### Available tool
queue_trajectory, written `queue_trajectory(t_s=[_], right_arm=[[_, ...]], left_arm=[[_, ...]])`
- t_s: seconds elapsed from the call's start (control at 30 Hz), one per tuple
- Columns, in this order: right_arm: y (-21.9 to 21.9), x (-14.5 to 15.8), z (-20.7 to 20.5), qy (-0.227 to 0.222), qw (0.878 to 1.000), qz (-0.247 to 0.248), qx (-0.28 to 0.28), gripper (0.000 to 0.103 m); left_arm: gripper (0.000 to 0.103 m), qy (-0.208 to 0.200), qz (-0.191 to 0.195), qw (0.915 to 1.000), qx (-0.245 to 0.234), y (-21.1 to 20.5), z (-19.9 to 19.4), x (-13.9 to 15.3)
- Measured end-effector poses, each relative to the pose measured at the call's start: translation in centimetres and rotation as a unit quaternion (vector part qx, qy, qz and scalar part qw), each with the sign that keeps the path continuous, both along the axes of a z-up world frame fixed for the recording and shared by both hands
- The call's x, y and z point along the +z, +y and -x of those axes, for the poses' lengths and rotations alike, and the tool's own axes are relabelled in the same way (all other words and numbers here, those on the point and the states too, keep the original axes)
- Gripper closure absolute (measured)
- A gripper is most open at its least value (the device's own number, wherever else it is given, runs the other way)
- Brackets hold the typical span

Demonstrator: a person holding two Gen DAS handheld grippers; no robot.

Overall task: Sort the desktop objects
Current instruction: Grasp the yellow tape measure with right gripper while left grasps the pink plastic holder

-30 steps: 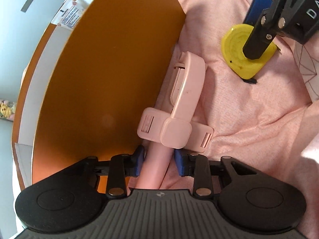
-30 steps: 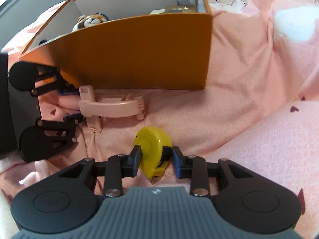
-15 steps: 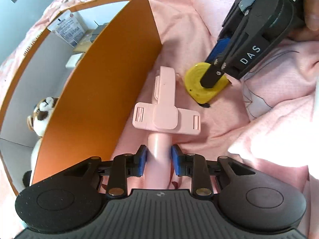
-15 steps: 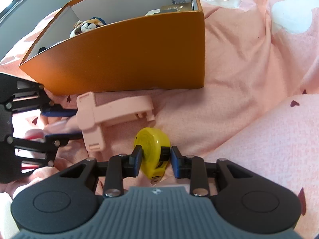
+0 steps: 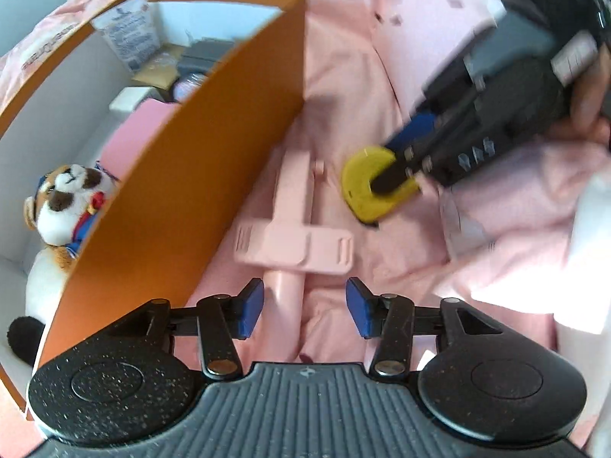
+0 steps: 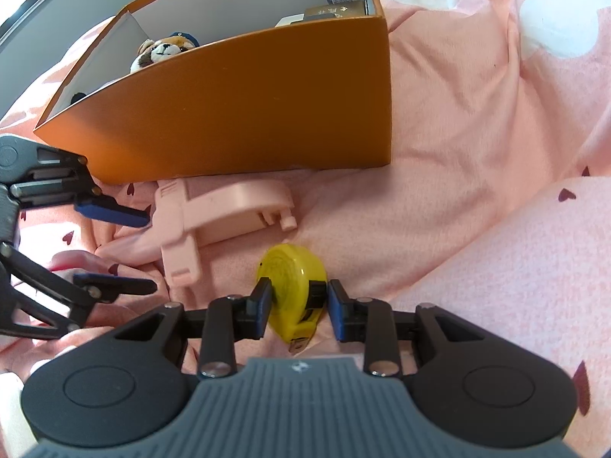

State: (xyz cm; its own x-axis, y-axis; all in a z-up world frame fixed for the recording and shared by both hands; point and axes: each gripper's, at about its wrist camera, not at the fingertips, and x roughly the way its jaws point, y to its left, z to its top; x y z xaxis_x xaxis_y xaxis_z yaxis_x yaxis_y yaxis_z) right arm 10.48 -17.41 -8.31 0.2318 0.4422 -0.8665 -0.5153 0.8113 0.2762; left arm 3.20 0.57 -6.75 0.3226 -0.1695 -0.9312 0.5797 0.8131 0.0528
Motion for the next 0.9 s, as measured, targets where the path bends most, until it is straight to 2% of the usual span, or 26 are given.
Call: queue_trajectory(t_s=[0.13, 0.23, 0.33, 0.47, 0.6, 0.73, 0.8, 0.9], right_arm=[[0.0, 0.0, -0.1, 0.002, 1.000, -0.001, -0.001, 0.069], [0.0, 0.0, -0.1, 0.002, 1.000, -0.003, -0.001, 0.069], [-0.1, -0.1, -0.1, 0.003, 1.000, -0.004, -0.001, 0.069], [-0.3, -0.1, -0.2, 0.006, 1.000, -0.006, -0.003, 0.068], [-0.5, -0.1, -0.1, 0.006, 1.000, -0.006, -0.003, 0.068], [-0.4, -0.1, -0.1, 0.007, 1.000, -0.007, -0.003, 0.068], [-0.5, -0.1, -0.2, 0.008, 1.000, -0.008, -0.004, 0.068], [-0.6, 0.0, -0.2, 0.009, 1.000, -0.014, -0.007, 0.072]], left_arm=[[0.044, 0.009, 0.046, 0.9964, 0.071, 0.7, -1.4, 0.3], [0.043, 0.010, 0.059, 0.9914, 0.116, 1.0, -2.6, -0.3], [0.043, 0.009, 0.068, 0.9880, 0.139, 1.5, -2.8, -0.2], [0.043, -0.048, 0.019, 0.9928, 0.109, -0.2, -1.3, 0.3], [0.058, -0.085, -0.032, 0.9918, 0.090, -2.2, -0.3, -0.4], [0.067, -0.126, -0.114, 0.9841, 0.051, -4.6, 0.8, -1.7], [0.070, -0.138, -0.134, 0.9804, 0.044, -5.0, 1.0, -2.1], [0.084, -0.154, -0.149, 0.9757, 0.046, -5.1, 1.2, -1.9]])
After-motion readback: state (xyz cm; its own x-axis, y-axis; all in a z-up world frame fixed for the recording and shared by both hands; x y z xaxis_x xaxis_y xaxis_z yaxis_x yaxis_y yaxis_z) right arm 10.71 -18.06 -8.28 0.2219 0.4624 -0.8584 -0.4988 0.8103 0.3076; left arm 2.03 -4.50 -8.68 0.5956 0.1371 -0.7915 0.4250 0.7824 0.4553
